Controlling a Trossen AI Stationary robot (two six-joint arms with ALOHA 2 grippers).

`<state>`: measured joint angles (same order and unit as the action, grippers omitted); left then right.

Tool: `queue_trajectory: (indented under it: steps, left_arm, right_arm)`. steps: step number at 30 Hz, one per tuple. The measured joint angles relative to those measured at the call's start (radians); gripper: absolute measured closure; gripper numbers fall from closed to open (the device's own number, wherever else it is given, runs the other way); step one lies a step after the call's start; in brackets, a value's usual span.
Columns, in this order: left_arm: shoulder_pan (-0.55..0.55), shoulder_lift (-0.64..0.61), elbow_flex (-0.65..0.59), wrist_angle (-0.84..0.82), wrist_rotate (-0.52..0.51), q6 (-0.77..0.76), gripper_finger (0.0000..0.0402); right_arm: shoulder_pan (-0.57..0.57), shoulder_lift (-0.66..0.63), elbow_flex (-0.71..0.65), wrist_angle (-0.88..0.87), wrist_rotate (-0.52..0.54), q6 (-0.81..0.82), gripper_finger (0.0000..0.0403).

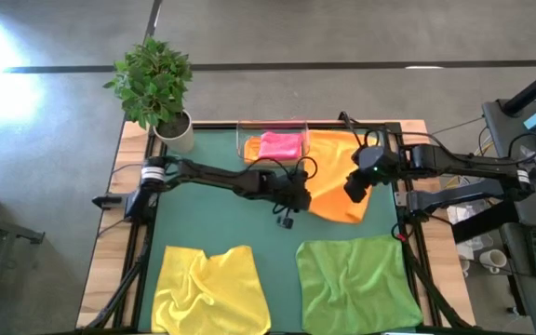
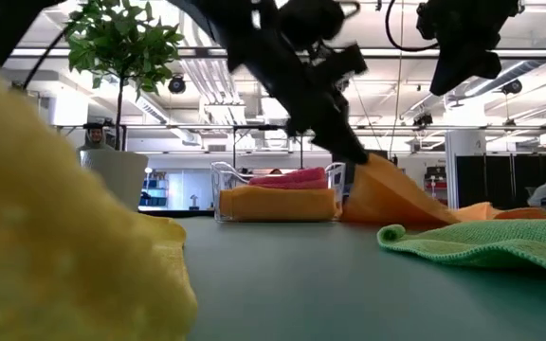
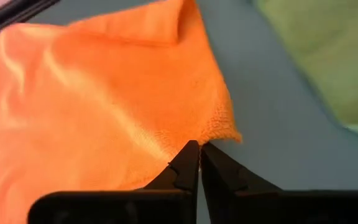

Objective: Fold microfiber towels
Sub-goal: Fold the orange microfiber cloth

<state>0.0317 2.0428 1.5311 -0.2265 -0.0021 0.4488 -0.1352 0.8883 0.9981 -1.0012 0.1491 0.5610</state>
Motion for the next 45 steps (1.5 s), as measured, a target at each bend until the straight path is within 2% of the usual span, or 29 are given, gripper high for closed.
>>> queue_trajectory:
  steps: [9,14,25,31,37,41,45]
  left_arm:
    - [-0.034,-0.124,-0.001,-0.31,-0.06,-0.068,0.0401]
    - [-0.038,-0.129,-0.002,-0.39,-0.061,-0.133,0.0402]
    - [-0.037,-0.13,-0.002,-0.411,-0.06,-0.155,0.0402]
    - [-0.033,-0.13,-0.003,-0.41,-0.06,-0.155,0.0401]
    - [-0.031,-0.13,-0.003,-0.41,-0.06,-0.146,0.0401]
    - [-0.027,-0.13,-0.003,-0.409,-0.06,-0.146,0.0401]
    - [-0.026,-0.13,-0.003,-0.407,-0.06,-0.146,0.0401]
  right_arm:
    - [0.021,-0.002,0.0,-0.051,-0.156,-0.104,0.0344]
    - [0.062,0.002,-0.016,-0.048,-0.275,-0.118,0.0344]
    - [0.12,0.039,-0.094,-0.031,-0.336,-0.234,0.0342]
    - [0.12,0.134,-0.098,-0.021,-0.341,-0.307,0.0303]
    - [0.12,0.258,-0.1,0.052,-0.341,-0.538,0.0266]
    - [0.12,0.33,-0.1,0.129,-0.361,-0.703,0.0268]
    - [0.12,0.404,-0.1,0.217,-0.403,-0.769,0.028]
